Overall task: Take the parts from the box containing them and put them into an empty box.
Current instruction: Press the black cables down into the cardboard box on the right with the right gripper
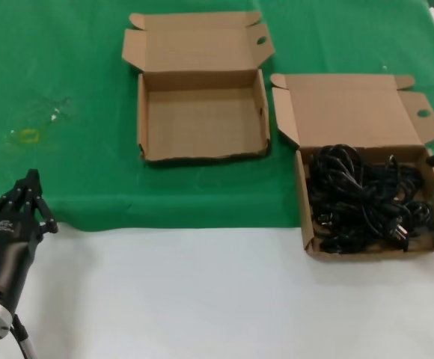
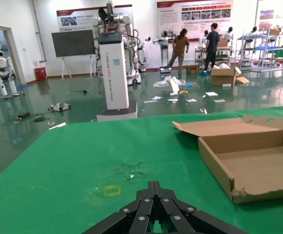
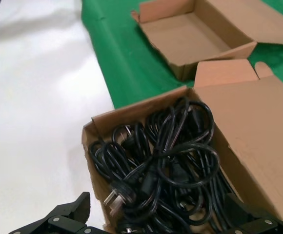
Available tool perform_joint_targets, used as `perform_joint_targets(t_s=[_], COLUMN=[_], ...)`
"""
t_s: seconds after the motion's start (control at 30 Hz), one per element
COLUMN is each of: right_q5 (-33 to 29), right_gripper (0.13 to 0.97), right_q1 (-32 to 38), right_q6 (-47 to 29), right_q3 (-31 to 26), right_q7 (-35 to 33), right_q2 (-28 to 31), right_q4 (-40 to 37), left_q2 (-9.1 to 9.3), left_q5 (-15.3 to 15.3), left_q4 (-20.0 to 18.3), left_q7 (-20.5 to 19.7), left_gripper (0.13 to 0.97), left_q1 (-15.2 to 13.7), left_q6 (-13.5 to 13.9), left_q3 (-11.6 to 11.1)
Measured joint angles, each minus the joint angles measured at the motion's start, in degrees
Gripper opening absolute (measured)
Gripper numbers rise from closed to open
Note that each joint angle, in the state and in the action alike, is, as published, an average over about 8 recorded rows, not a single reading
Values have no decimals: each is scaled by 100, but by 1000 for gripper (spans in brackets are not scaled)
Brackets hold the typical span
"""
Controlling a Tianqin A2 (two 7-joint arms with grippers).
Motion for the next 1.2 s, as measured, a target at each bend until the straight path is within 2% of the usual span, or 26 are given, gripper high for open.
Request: perform_joint_targets(t_s=[0.27,0.47,0.6,0.9,1.2], right_q5=[-848,-1242,-1385,-1560,-1728], right_gripper=[966,966,951,927,816], right_q1=[1329,2011,2285,2493,2518], right_q6=[-648,-550,-347,49,114], right_q3=[-183,-167,-81,172,341], right_q7=[-1357,-2291,-2745,-3138,-3190], right_q2=[-989,-1671,-2002,-2315,-2356], right_q4=[-2124,-3687,-4424,-4981,-5045], left_q2=[0,0,0,0,0], left_q5=[0,1,1,1,1], left_q4=[0,0,0,0,0], left_q7=[0,0,0,0,0], left_gripper=[144,144,144,144,144], left_q1=[0,0,0,0,0], left_q6=[0,0,0,0,0], left_q3=[0,0,0,0,0])
